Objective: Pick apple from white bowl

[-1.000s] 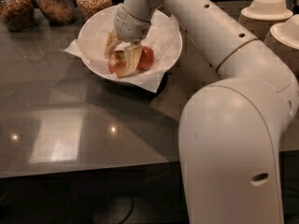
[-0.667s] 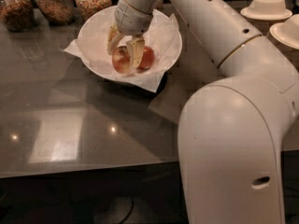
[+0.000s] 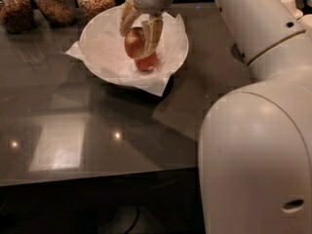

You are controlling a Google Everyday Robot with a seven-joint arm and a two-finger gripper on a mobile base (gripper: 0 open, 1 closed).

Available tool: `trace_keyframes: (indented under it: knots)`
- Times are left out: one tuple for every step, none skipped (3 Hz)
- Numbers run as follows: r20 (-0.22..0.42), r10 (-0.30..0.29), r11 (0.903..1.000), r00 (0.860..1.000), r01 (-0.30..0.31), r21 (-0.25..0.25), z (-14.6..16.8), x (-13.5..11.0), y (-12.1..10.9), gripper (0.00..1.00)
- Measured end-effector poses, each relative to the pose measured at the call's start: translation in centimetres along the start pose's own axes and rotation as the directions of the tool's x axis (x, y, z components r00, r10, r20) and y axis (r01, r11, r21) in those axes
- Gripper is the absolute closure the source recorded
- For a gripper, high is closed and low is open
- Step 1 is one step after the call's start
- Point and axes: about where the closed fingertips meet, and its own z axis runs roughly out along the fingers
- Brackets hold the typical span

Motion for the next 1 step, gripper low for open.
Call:
trace_keyframes:
  knots:
    - [0.022, -0.008, 0.9932, 1.000, 0.006, 0.116, -5.52, -1.89, -0.45, 1.00]
